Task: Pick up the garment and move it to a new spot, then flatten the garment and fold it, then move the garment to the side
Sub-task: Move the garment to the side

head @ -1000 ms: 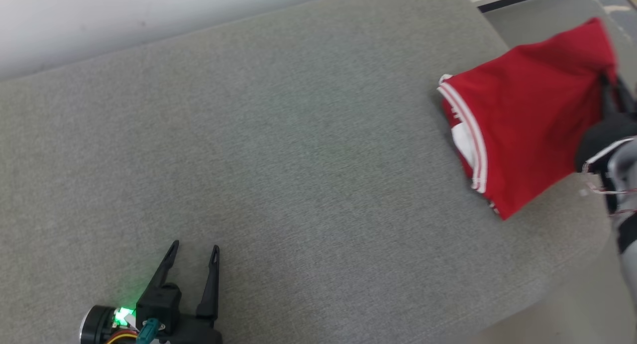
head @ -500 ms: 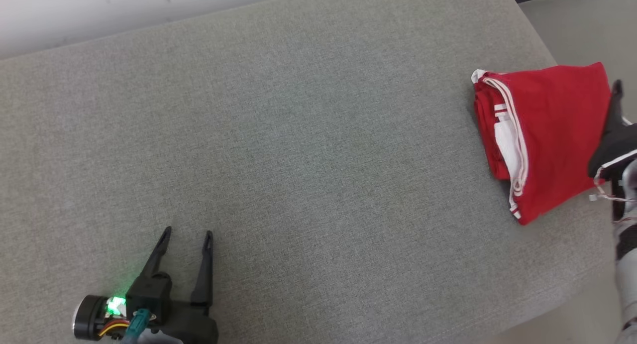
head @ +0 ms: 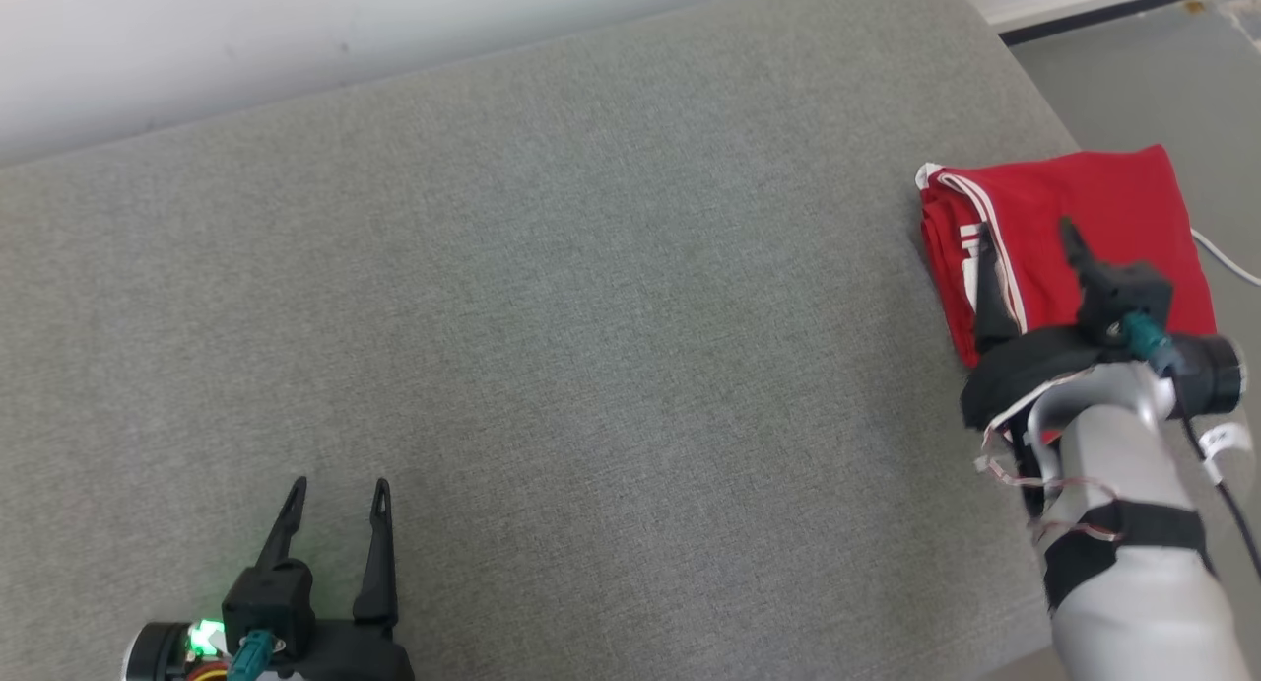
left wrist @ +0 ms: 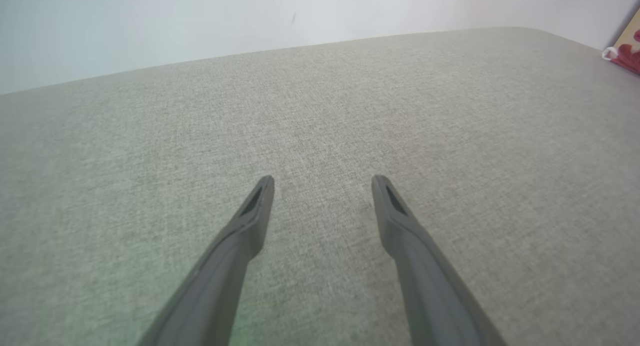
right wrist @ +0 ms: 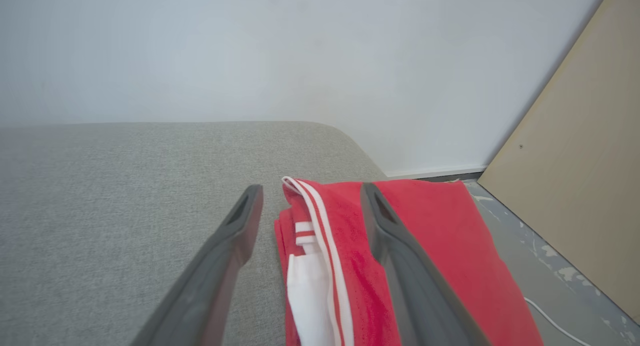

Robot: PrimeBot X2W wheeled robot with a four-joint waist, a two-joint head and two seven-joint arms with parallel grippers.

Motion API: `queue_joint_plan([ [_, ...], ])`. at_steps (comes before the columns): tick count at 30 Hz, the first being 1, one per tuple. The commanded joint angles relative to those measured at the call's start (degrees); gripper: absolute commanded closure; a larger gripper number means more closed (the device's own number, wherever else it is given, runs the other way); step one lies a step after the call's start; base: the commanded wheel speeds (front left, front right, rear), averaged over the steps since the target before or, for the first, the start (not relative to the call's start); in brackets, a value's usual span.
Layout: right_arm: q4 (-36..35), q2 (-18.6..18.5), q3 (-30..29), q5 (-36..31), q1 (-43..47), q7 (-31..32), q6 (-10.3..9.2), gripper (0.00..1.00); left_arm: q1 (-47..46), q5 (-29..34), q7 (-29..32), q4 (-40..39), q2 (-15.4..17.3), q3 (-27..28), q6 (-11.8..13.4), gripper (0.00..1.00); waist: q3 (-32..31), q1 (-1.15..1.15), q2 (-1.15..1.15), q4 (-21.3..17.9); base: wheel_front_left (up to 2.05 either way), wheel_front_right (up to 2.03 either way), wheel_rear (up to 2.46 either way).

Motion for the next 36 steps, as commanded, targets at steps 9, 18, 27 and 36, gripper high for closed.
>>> queue_joint_plan([
  [9, -5.79, 2.59, 9.06, 8.42, 9.44, -0.24, -0.19, 0.00, 2.64, -0.96, -0.15, 0.09, -1.09, 1.06, 0.39, 0.00, -3.74, 0.00, 0.00, 3.09, 0.00, 0.00, 0.00],
  [18, -10.09, 3.52, 15.74, 12.25, 16.81, -0.23, -0.19, 0.00, 5.24, -1.65, -0.15, -0.06, -1.70, 2.31, 0.62, 0.00, -7.39, 0.00, 0.00, 7.48, 0.00, 0.00, 0.00],
  [27, -12.12, 3.95, 18.35, 16.13, 22.30, -0.24, -0.19, 0.00, 7.92, -2.06, -0.15, -0.33, -1.94, 3.86, 0.80, 0.00, -10.82, 0.00, 0.00, 11.81, 0.00, 0.00, 0.00],
  [36, -13.63, 4.02, 21.77, 20.30, 25.65, -0.24, -0.19, 0.00, 10.64, -1.60, -0.15, -1.10, -2.00, 5.37, 0.57, 0.00, -13.33, 0.00, 0.00, 14.13, 0.00, 0.00, 0.00],
])
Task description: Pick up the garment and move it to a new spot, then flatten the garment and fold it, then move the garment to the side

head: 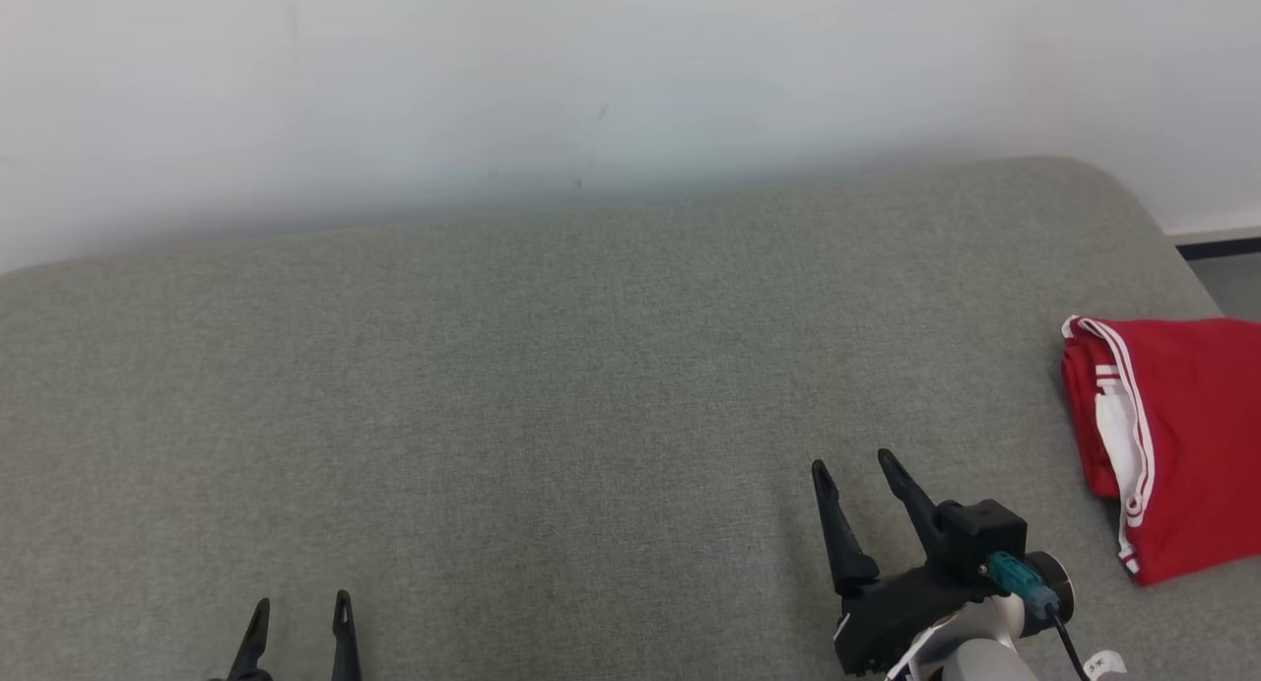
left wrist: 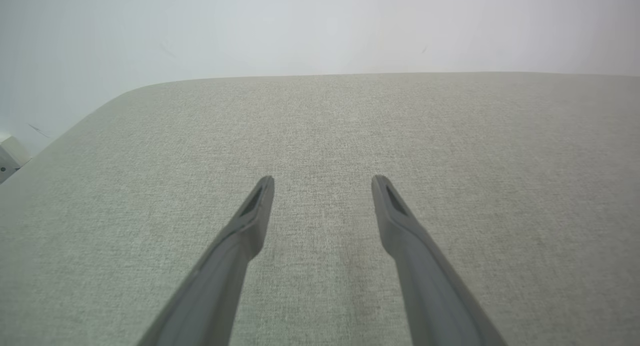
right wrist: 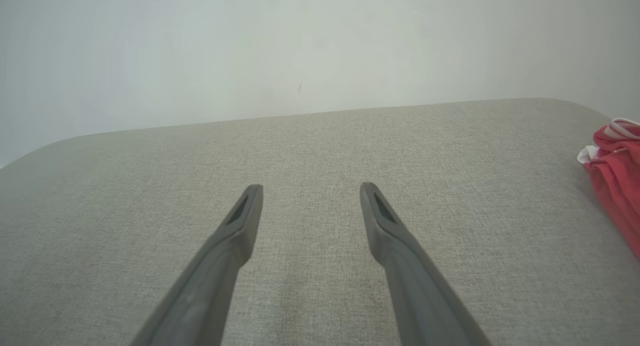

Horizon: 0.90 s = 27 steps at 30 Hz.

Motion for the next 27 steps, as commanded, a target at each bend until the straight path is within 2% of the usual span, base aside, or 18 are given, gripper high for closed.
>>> queue_joint_plan([
  [1, -0.63, 0.08, 0.22, 0.64, 0.99, -0.24, -0.19, 0.00, 0.93, -0.11, -0.15, -0.36, -0.10, 0.33, 0.12, 0.00, -1.09, 0.01, 0.00, 1.00, 0.00, 0.00, 0.00],
  [19, -2.00, 0.09, 0.93, 0.83, 5.57, -0.23, -0.19, 0.00, 3.14, -0.78, -0.15, -1.44, -0.15, 1.72, 0.29, 0.00, -4.24, 0.01, 0.00, 0.58, 0.00, 0.00, 0.00],
  [27, -2.70, 0.08, 0.13, -1.25, 6.30, -0.24, -0.19, 0.00, 3.33, -1.26, -0.15, -1.04, -0.15, 2.17, -0.12, 0.00, -4.27, 0.01, 0.00, 0.08, 0.00, 0.00, 0.00],
])
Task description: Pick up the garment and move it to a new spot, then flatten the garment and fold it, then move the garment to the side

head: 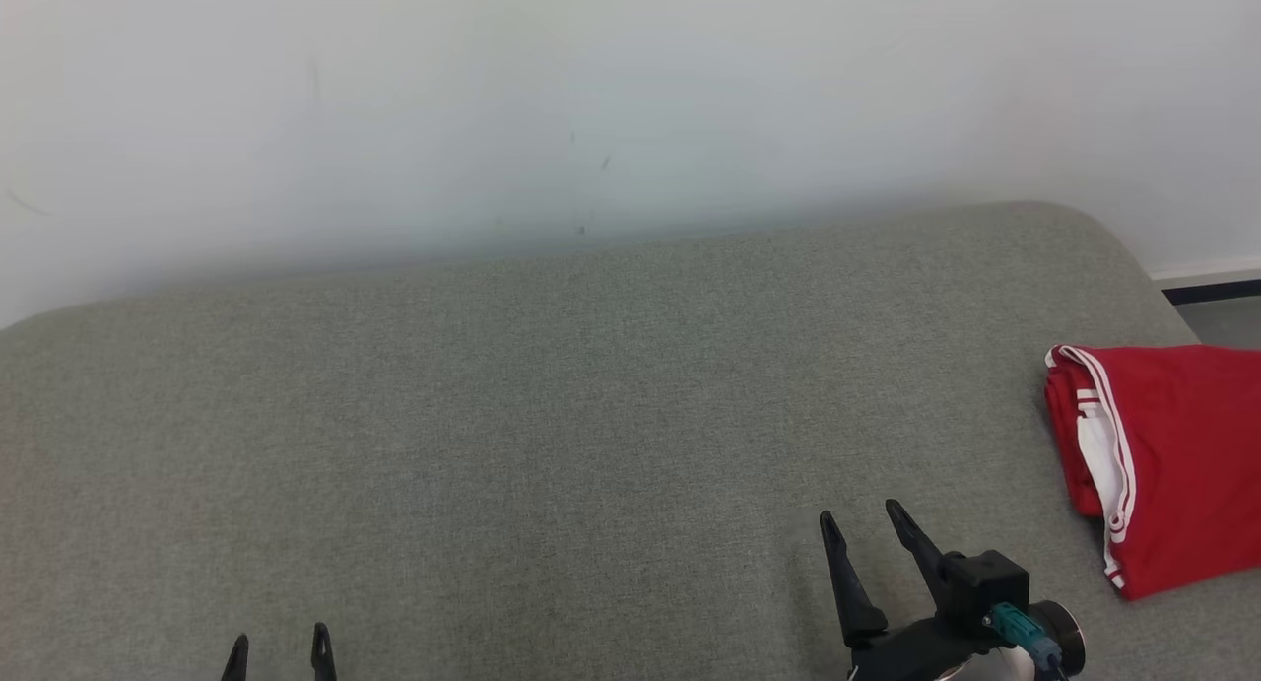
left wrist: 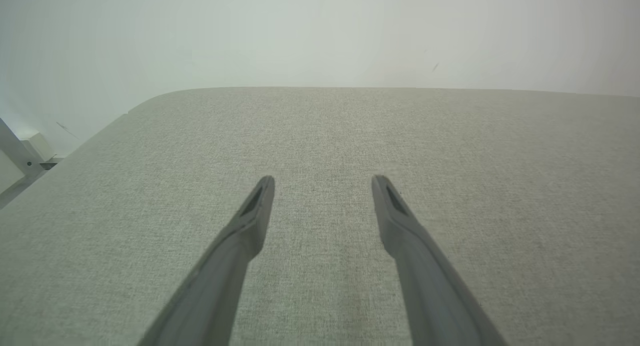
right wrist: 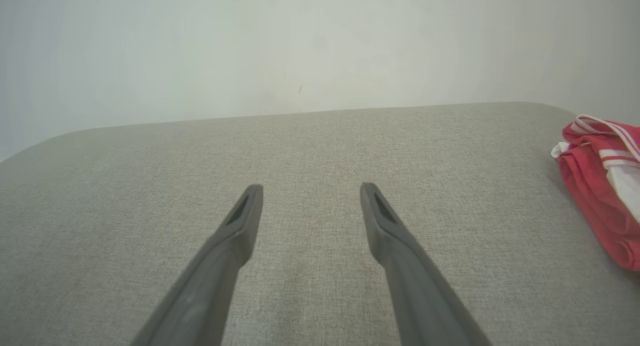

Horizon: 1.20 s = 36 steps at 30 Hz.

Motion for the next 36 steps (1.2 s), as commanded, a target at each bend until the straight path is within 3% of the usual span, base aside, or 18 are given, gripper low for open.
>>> queue_joint_plan([
  [1, -0.09, 0.03, -0.11, -0.54, 0.82, -0.22, -0.19, 0.00, 0.42, -0.47, -0.15, 0.40, -0.10, 0.02, -0.44, 0.00, 0.07, 0.00, 0.00, -0.09, 0.00, 0.00, 0.00],
  [20, 0.27, 0.04, -1.07, -1.43, 0.84, -0.22, -0.19, 0.00, 0.21, -3.13, -0.15, 1.18, -0.09, -0.11, -1.57, 0.00, 0.68, 0.00, 0.00, -0.02, 0.00, 0.00, 0.00],
  [21, 0.26, -0.02, -1.08, -1.19, 0.68, 0.02, 0.00, 1.00, 0.13, -2.76, 0.02, 1.16, -0.03, -0.03, -1.60, 1.00, 0.68, 0.00, 0.00, -0.02, 0.00, 0.00, 0.00],
  [26, 1.95, 0.01, -1.27, -0.74, 2.00, 0.62, 0.00, 1.00, 0.29, -3.15, 0.50, 3.10, -0.34, 0.16, -1.59, 1.00, 0.69, 0.00, 0.00, 0.00, 0.00, 0.00, 0.00],
  [36, -0.41, 0.02, -3.12, 11.10, 2.01, 3.72, -0.01, 1.00, -1.41, -14.59, 3.71, 2.36, -0.28, 0.63, -2.05, 1.00, 0.79, 0.00, 0.00, 0.37, 0.00, 0.00, 0.00],
])
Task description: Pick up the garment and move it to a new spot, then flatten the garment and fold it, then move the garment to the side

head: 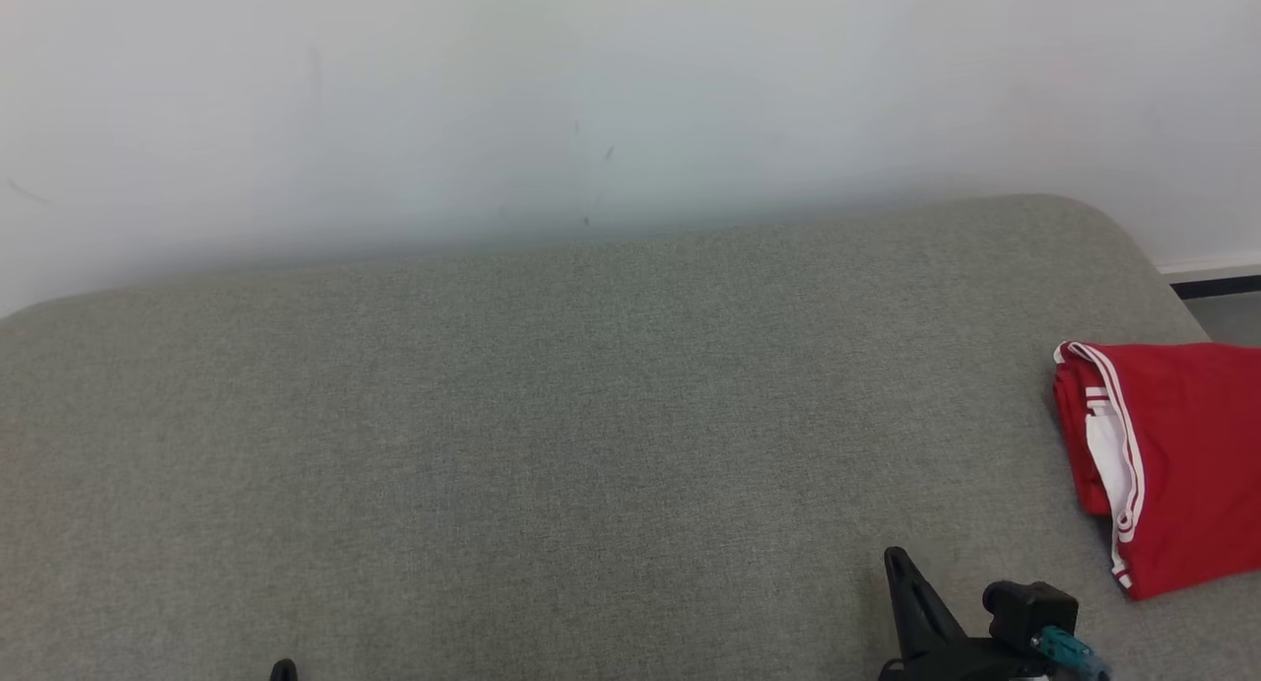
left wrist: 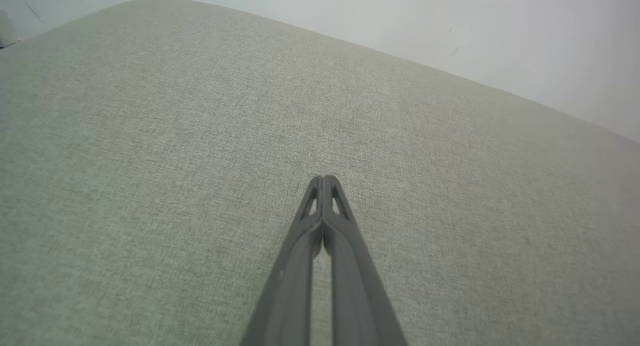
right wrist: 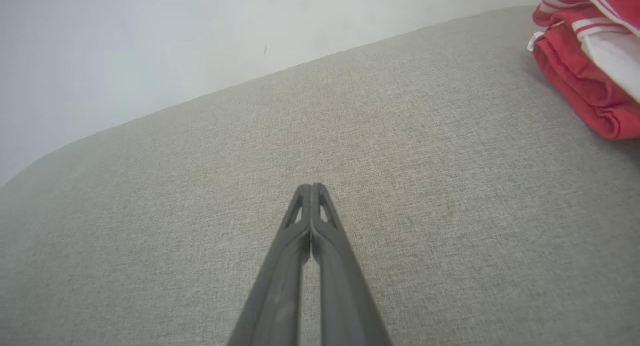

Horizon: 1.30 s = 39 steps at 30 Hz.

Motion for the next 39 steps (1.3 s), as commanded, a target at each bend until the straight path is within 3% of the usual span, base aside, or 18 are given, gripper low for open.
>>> queue_joint_plan([
  [1, -1.61, 0.00, -0.43, 2.63, -1.05, 0.41, -0.01, 1.00, -1.61, -2.49, 0.36, -1.29, 0.30, 0.09, -0.08, 1.00, 0.01, 0.00, 0.00, 0.05, 0.00, 0.00, 0.00],
  [19, -5.76, 0.01, -2.61, 20.54, -0.43, 4.48, -0.03, 1.00, -3.41, -19.90, 4.38, -3.29, 0.40, -0.01, -0.81, 1.00, 0.20, 0.00, 0.00, 0.71, 0.00, 0.00, 0.00],
  [39, -9.09, 0.02, -4.72, 35.91, -0.05, 8.23, -0.05, 1.00, -5.29, -34.78, 8.16, -4.70, 0.48, 0.23, -1.46, 1.00, 0.40, 0.00, 0.00, 1.40, 0.00, 0.00, 0.00],
])
